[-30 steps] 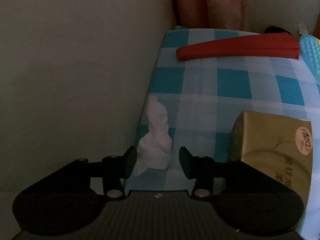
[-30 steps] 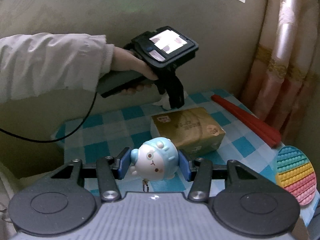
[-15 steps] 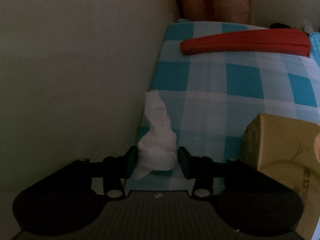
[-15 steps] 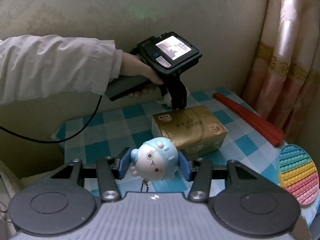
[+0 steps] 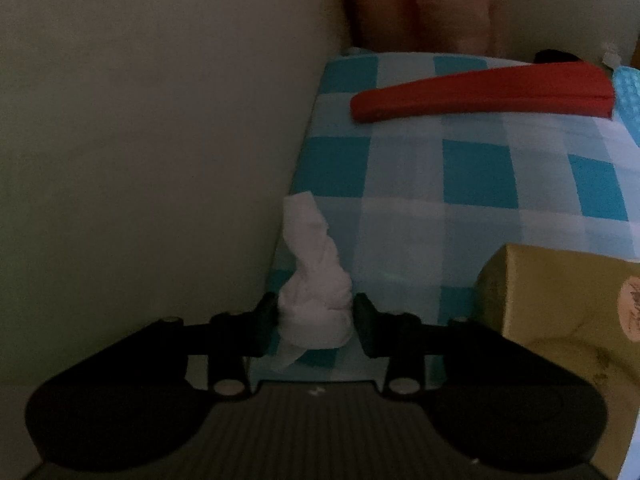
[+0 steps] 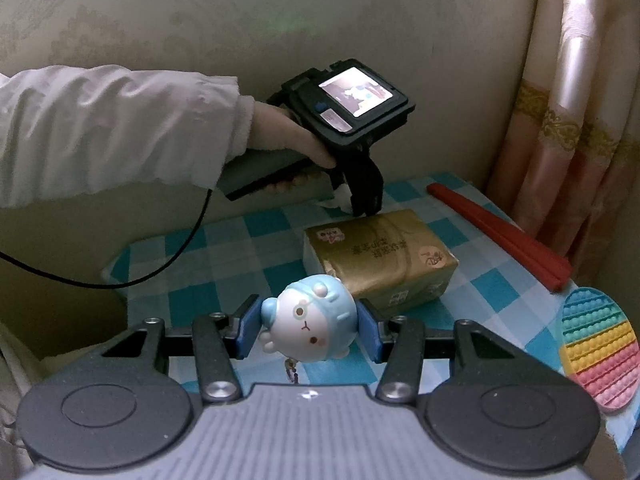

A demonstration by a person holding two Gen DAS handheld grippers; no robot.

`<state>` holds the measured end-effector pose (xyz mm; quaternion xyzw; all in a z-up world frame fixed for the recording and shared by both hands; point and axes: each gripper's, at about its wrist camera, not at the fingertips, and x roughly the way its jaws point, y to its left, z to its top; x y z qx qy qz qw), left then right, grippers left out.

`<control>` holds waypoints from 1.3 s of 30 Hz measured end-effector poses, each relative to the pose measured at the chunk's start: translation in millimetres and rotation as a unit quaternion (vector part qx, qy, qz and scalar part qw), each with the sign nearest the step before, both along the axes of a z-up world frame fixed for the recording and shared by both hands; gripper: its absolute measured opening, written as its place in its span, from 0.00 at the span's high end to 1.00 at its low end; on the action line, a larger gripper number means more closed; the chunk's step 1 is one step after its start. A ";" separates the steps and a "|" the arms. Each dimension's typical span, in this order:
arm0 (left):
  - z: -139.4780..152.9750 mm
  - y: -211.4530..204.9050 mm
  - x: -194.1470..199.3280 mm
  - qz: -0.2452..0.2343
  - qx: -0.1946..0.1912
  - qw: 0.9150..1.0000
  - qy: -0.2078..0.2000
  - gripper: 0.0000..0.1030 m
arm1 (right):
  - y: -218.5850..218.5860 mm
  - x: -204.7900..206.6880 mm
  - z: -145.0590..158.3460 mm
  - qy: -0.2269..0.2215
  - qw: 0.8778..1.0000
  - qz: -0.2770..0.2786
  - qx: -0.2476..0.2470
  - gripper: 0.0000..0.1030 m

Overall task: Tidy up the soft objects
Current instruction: 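Carry the tissue and doll over the box and open both grippers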

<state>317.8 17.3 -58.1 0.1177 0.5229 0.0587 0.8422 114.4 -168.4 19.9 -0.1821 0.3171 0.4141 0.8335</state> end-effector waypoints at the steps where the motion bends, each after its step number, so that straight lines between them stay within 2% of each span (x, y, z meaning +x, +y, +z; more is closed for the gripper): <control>1: 2.1 -0.6 -1.5 -0.002 -0.001 1.000 -0.002 0.62 | -0.3 -0.2 0.2 0.000 1.000 0.000 0.000 0.46; 8: 36.2 -7.8 -27.1 -0.033 -0.021 0.999 -0.019 0.62 | -4.6 -4.5 3.3 0.002 1.000 -0.011 0.006 0.46; 16: 74.3 -20.1 -84.9 -0.091 -0.063 0.993 -0.030 0.62 | -11.5 -15.5 4.9 0.006 0.999 -0.037 0.008 0.46; 19: 81.9 -32.5 -109.0 -0.128 -0.072 0.989 -0.030 0.62 | -14.3 -20.6 4.4 0.004 0.997 -0.073 -0.009 0.46; 27: 94.4 -80.6 -155.8 -0.227 -0.091 0.969 -0.027 0.62 | -31.1 -42.8 7.3 0.012 0.990 -0.136 -0.028 0.46; 30: 94.2 -93.6 -162.2 -0.247 -0.102 0.963 -0.025 0.62 | -36.4 -52.7 9.0 0.011 0.987 -0.155 -0.042 0.46; 39: 103.5 -132.9 -182.1 -0.302 -0.122 0.945 -0.029 0.62 | -70.0 -78.4 18.3 0.003 0.978 -0.202 -0.042 0.46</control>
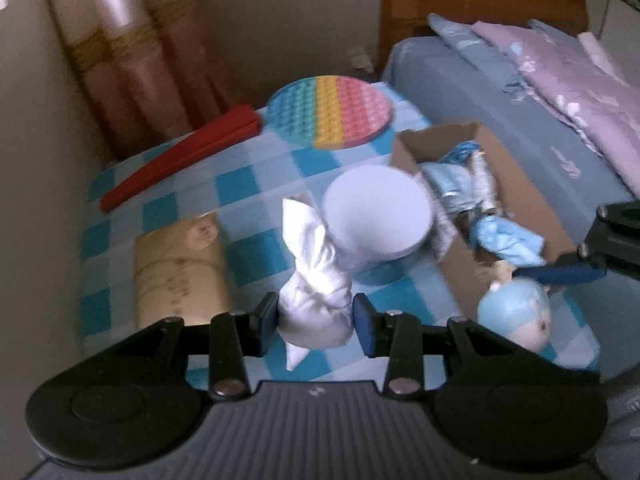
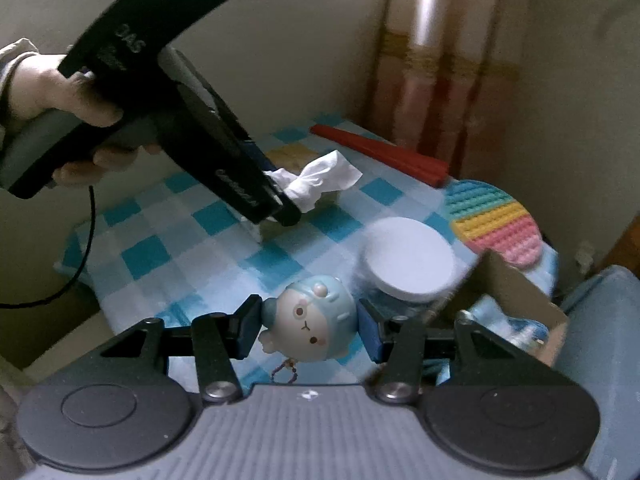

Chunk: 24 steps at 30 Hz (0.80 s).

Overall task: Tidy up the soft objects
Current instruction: 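Carry the tissue and doll over the box and open both grippers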

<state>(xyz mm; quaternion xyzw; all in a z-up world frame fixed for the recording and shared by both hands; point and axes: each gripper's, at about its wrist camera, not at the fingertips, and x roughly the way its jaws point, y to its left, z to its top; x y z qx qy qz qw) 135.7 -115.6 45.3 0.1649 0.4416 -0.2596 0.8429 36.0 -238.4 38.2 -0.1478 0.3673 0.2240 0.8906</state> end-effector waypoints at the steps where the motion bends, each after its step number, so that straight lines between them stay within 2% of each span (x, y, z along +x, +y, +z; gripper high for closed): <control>1: 1.4 -4.9 -1.2 -0.005 -0.001 1.000 -0.001 0.62 | -6.1 -1.4 2.0 -0.004 1.000 -0.010 0.000 0.46; 6: 5.4 -35.5 -2.5 -0.035 -0.008 0.999 -0.009 0.62 | -52.6 4.6 8.1 -0.015 0.996 -0.084 -0.004 0.45; 11: 5.5 -65.0 1.8 -0.062 -0.010 0.998 -0.006 0.62 | -90.0 20.3 0.7 0.010 0.990 -0.144 0.005 0.45; 20: 3.5 -112.0 18.0 -0.088 -0.028 0.996 0.010 0.62 | -88.6 26.1 -20.1 0.036 0.990 -0.132 0.030 0.43; 21: 3.5 -116.8 19.9 -0.089 -0.031 0.995 0.013 0.62 | -85.2 27.2 -20.6 0.039 0.991 -0.126 0.034 0.41; 23: 3.4 -126.6 23.6 -0.093 -0.039 0.995 0.018 0.62 | -81.6 28.7 -23.6 0.044 0.990 -0.125 0.041 0.17; 24: 3.1 -131.1 25.3 -0.094 -0.044 0.994 0.022 0.62 | -80.6 28.0 -24.5 0.043 0.990 -0.126 0.042 0.13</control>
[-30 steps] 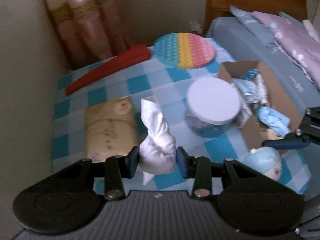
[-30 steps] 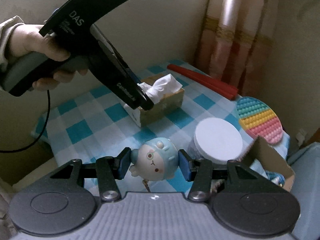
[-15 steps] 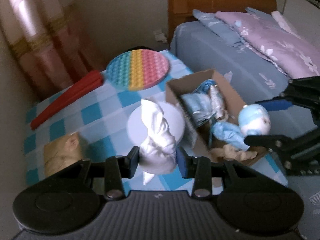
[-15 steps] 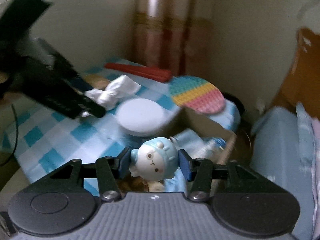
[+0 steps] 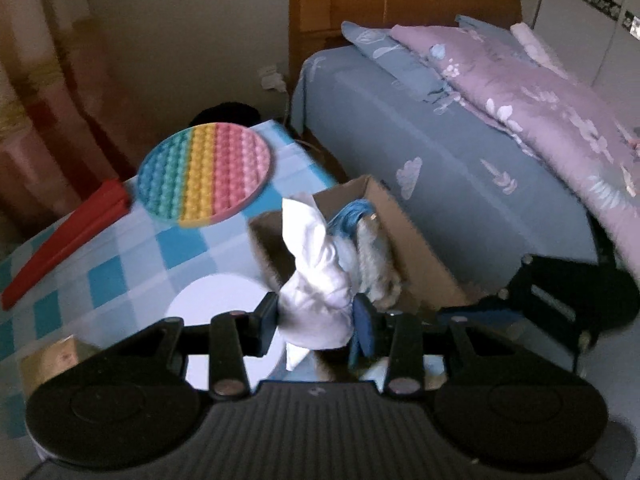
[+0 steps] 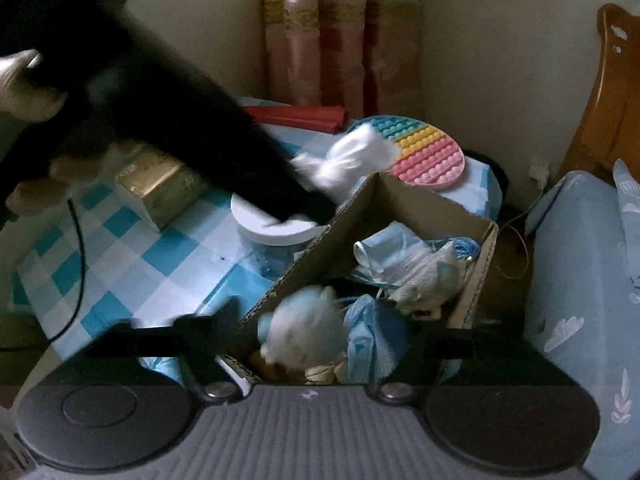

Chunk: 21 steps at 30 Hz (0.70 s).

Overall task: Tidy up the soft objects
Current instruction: 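Carry the tissue and doll over the box and open both grippers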

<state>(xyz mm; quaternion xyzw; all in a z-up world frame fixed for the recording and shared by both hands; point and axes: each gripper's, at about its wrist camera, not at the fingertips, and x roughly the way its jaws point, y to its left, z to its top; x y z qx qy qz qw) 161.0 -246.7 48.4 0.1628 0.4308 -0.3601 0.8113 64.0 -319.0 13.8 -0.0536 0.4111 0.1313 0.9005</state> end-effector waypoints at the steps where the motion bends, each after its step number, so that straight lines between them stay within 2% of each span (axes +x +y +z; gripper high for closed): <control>1: -0.7 -4.4 2.0 -0.001 -0.004 1.000 0.006 0.62 | -0.8 -2.0 0.2 -0.005 1.000 0.000 0.004 0.11; 8: -22.5 -28.3 12.8 0.006 -0.025 0.998 0.065 0.61 | -11.5 -12.6 1.8 0.000 0.999 -0.010 0.037 0.11; 9: -27.0 -29.8 11.9 0.006 -0.025 0.997 0.066 0.59 | -11.7 -14.1 2.4 0.000 0.999 -0.010 0.035 0.11; 11: -31.7 -30.3 9.5 0.009 -0.024 0.998 0.061 0.43 | -13.9 -17.1 3.6 -0.001 0.999 -0.013 0.033 0.10; 12: -32.7 -27.7 7.9 0.016 -0.027 0.998 0.055 0.23 | -15.5 -17.9 3.5 -0.001 0.999 -0.016 0.033 0.10; 13: -30.7 -24.9 5.8 0.025 -0.033 0.998 0.044 0.10 | -16.4 -18.3 3.3 0.001 0.999 -0.019 0.033 0.09; 16: -20.2 -9.5 -3.5 0.039 -0.054 0.998 -0.002 0.08 | -16.6 -20.8 4.4 0.002 0.999 -0.028 0.033 0.08; 18: -12.3 2.4 -10.4 0.045 -0.056 0.997 -0.027 0.08 | -15.9 -21.6 4.4 0.006 0.999 -0.045 0.026 0.06; 21: -1.1 21.2 -28.0 0.054 -0.049 0.993 -0.089 0.02 | -15.7 -22.6 2.8 0.018 0.997 -0.075 0.018 0.04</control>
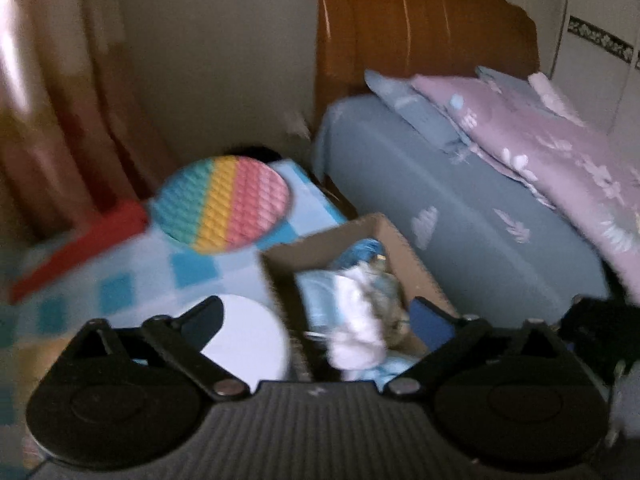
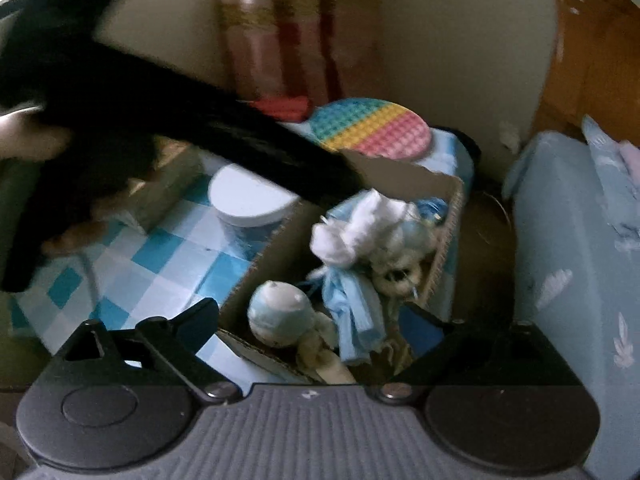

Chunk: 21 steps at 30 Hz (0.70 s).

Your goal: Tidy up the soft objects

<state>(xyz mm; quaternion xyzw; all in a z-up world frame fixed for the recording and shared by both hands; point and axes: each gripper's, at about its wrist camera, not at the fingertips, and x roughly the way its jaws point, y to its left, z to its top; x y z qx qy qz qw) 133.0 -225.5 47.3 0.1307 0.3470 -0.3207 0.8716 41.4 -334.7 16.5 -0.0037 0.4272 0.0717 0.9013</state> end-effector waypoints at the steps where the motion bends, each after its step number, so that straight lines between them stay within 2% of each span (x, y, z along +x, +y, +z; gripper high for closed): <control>1: 2.6 6.8 -7.6 0.004 0.005 1.000 -0.023 0.02 | -0.4 -0.5 -0.4 0.005 1.000 -0.017 -0.002 0.04; 4: 3.6 27.8 -27.9 0.018 0.018 0.998 -0.055 0.02 | -1.7 -2.0 -1.3 0.020 0.997 -0.076 -0.020 0.03; 6: 0.4 41.2 -40.1 0.039 0.024 0.997 -0.061 0.02 | -1.0 -4.9 -2.5 0.026 0.992 -0.117 -0.044 0.02; 8: -6.6 52.3 -47.0 0.055 0.035 0.997 -0.038 0.02 | 1.1 -9.9 -2.0 0.020 0.985 -0.160 -0.065 0.00; 11: -21.0 62.3 -50.1 0.102 0.058 0.993 0.017 0.02 | 3.5 -17.1 -2.1 0.022 0.976 -0.209 -0.061 0.00; 13: -27.6 67.8 -54.4 0.112 0.063 0.991 0.035 0.02 | 6.6 -23.3 -0.8 0.019 0.973 -0.225 -0.050 0.00; 17: -28.8 77.7 -64.6 0.118 0.060 0.990 0.039 0.02 | 19.4 -36.9 1.2 0.014 0.966 -0.253 -0.054 0.00; 21: -23.6 86.0 -71.7 0.129 0.062 0.989 0.031 0.02 | 29.8 -39.0 2.8 0.020 0.967 -0.251 -0.048 0.00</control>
